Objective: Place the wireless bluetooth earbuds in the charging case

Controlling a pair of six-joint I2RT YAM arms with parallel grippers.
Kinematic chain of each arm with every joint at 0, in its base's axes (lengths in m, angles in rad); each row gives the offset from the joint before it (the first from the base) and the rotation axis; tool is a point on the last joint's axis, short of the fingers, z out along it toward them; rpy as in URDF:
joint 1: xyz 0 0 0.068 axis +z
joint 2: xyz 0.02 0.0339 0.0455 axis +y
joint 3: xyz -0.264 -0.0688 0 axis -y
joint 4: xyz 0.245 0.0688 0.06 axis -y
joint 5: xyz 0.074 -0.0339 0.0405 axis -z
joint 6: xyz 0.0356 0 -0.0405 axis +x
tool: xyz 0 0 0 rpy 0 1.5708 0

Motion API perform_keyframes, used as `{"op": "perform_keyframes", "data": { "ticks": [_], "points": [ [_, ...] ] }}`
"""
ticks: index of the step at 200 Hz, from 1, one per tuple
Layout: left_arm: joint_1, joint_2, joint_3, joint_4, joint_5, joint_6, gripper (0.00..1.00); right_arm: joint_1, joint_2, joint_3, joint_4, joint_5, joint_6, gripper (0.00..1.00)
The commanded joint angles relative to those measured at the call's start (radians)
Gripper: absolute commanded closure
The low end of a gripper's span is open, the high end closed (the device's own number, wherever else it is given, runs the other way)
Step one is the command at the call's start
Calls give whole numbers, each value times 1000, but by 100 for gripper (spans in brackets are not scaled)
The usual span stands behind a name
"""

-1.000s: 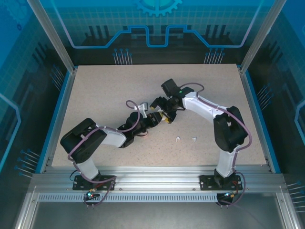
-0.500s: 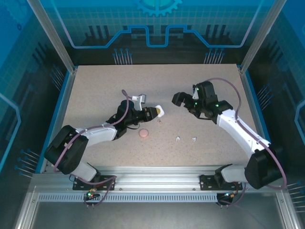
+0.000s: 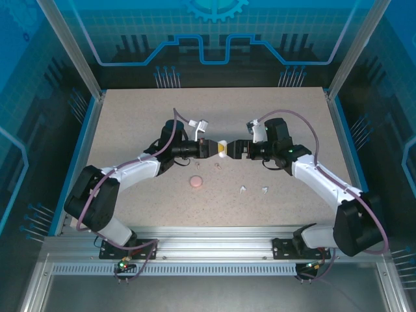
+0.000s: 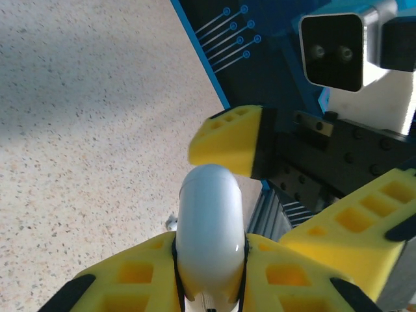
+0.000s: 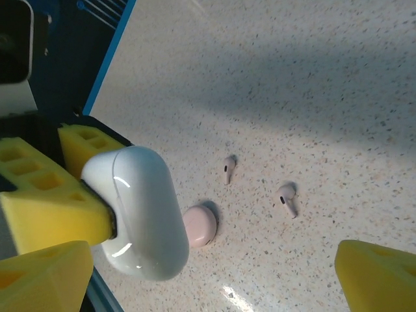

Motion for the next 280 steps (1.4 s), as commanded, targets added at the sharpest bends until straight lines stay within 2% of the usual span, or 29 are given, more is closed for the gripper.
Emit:
{"op": "perform_keyframes", "data": {
  "ticks": [1, 47, 141, 169, 193, 215, 227, 258, 280],
  "points": [
    [4, 8, 32, -44, 65, 37, 100, 14, 19, 18, 28, -31, -36, 4],
    [4, -13, 28, -30, 80, 22, 100, 5, 60, 11, 21, 12, -41, 7],
    [3, -58, 13, -13, 80, 13, 100, -91, 54, -77, 1, 41, -27, 12],
    [3, -54, 9, -8, 78, 13, 100, -98, 2, -79, -9, -4, -18, 13],
    [3, -50, 9, 0, 80, 8, 100, -100, -65, -99, 20, -95, -5, 14],
    [2, -47, 11, 11, 91, 4, 100, -98, -88, -112, 60, -185, 13, 18],
    [2, -45, 12, 13, 95, 1, 100, -99, -78, -112, 90, -220, 29, 24],
    [2, -47, 10, 34, 94, -14, 100, -99, -43, -109, 150, -251, 73, 39],
    [-1, -47, 9, 49, 95, -25, 100, -99, -21, -107, 187, -263, 95, 43]
  ]
}}
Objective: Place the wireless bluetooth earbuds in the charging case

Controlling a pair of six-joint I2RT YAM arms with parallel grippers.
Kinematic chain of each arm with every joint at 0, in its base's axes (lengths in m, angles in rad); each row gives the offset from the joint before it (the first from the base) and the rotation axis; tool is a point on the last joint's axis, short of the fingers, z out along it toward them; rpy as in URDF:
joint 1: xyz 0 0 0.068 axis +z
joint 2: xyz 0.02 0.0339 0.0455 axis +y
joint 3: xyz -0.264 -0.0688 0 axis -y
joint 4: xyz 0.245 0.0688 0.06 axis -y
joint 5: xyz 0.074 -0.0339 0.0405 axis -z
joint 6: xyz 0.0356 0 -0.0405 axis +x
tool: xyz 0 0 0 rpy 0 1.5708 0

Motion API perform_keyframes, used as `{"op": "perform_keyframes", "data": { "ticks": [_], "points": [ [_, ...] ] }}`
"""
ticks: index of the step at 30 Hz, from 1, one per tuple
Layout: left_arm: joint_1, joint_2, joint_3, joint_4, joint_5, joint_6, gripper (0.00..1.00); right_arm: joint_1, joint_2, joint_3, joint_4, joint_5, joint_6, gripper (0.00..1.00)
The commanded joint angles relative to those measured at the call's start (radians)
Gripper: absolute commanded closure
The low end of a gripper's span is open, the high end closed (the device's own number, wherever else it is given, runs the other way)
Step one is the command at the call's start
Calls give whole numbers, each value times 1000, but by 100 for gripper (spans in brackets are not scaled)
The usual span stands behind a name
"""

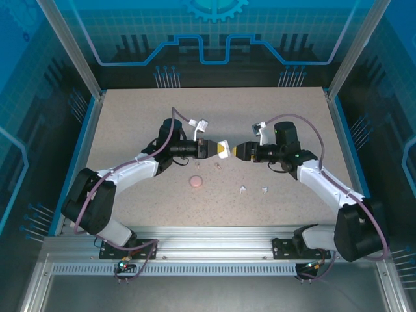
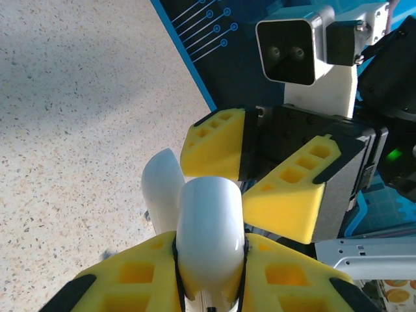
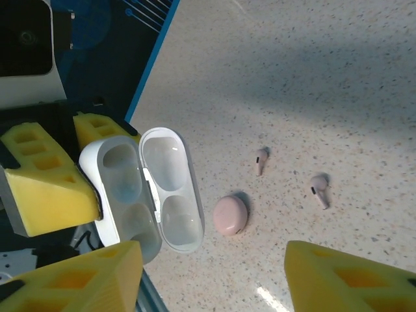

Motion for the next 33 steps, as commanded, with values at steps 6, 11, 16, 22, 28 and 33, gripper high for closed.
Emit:
{"op": "perform_keyframes", "data": {
  "ticks": [6, 11, 16, 22, 28, 33],
  "points": [
    [-13, -9, 7, 75, 32, -34, 100, -10, 60, -5, 114, -79, 63, 49],
    [-20, 2, 11, 95, 29, -47, 100, -11, 79, -6, 130, -97, 67, 54],
    [-25, 8, 21, 100, 28, -50, 100, -10, 86, -13, 137, -107, 66, 56],
    [-33, 13, 23, 108, 25, -55, 100, -11, 95, -10, 151, -124, 71, 63],
    [-39, 16, 19, 112, 26, -56, 100, -11, 105, -1, 159, -140, 72, 68],
    [-46, 20, 18, 119, 24, -61, 100, -10, 116, 8, 164, -145, 72, 75]
  ]
}}
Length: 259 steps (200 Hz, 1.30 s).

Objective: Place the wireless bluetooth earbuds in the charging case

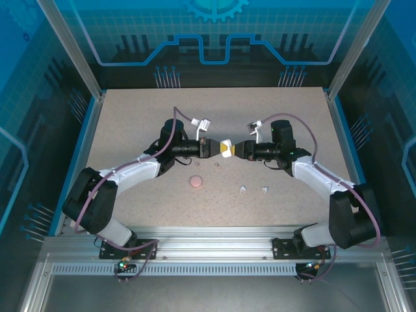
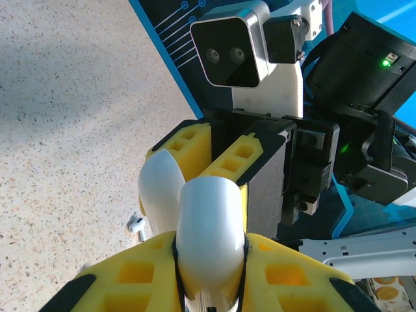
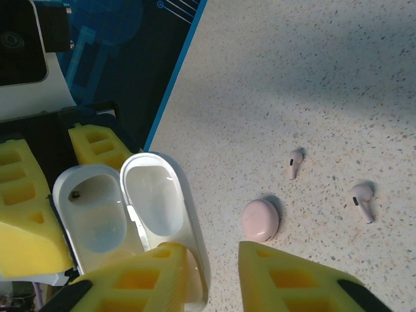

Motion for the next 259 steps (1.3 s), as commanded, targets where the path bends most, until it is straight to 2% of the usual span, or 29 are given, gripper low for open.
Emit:
{"op": "perform_keyframes", "data": {
  "ticks": [1, 30, 56, 106, 115, 129, 139, 165, 199, 234, 259],
  "points": [
    [-15, 10, 18, 42, 25, -6, 100, -10, 19, 11, 30, -22, 2, 76],
    [-17, 12, 19, 44, 24, -6, 100, -13, 22, 14, 30, -29, -2, 86],
    [-19, 16, 18, 44, 22, -7, 100, -14, 22, 19, 25, -32, -3, 100],
    [-20, 24, 14, 34, -10, -5, 100, -21, 13, 35, -11, -8, -11, 100],
    [-21, 22, 15, 17, -26, 1, 82, -22, 8, 42, -33, 5, -21, 100],
    [-17, 14, 19, -14, -58, 18, 60, -25, 5, 54, -91, 39, -50, 100],
    [-9, 4, 19, -38, -72, 32, 40, -26, 3, 85, -138, 62, -77, 100],
    [42, -36, 41, -122, -64, 77, 18, -35, 11, 130, -247, 111, -151, 100],
    [116, -52, 161, -406, 16, 239, 6, -36, 40, 201, -360, 166, -270, 100],
    [134, 31, 370, -804, 97, 507, 1, -36, 94, 301, -472, 220, -431, 100],
    [134, 124, 503, -1014, 133, 655, 1, -34, 140, 361, -521, 218, -526, 100]
  ]
}}
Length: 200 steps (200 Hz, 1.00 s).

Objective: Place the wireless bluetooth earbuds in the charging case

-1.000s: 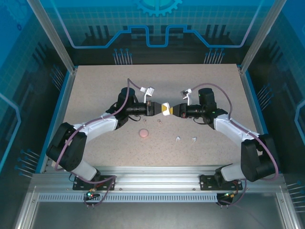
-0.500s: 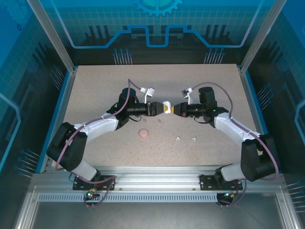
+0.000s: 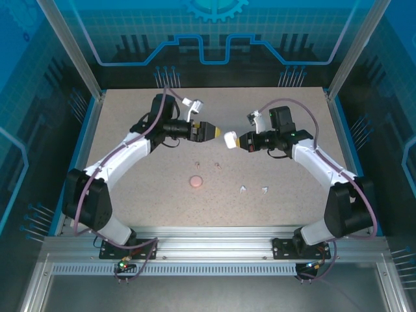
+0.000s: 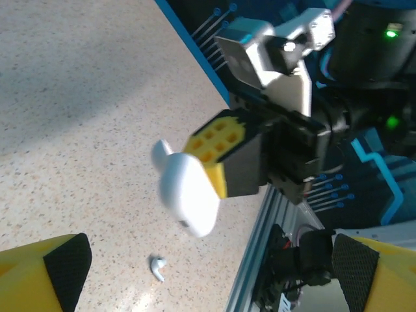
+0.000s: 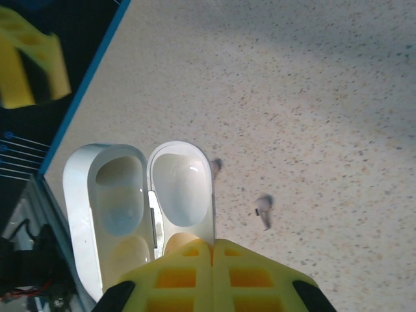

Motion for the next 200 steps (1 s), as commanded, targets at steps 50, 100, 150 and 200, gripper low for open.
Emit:
{"op": "perform_keyframes", "data": {
  "ticks": [50, 100, 150, 200],
  "points": [
    [0, 247, 284, -587, 135, 398, 13, 2, 104, 142, -193, -32, -254, 100],
    [0, 341, 390, -658, 198, 440, 31, 44, 134, 166, -231, -32, -280, 100],
    [-16, 385, 417, -690, 214, 463, 38, 87, 158, 201, -245, -17, -281, 100],
    [-22, 396, 404, -698, 232, 481, 49, 100, 168, 219, -250, -14, -280, 100]
  ]
}}
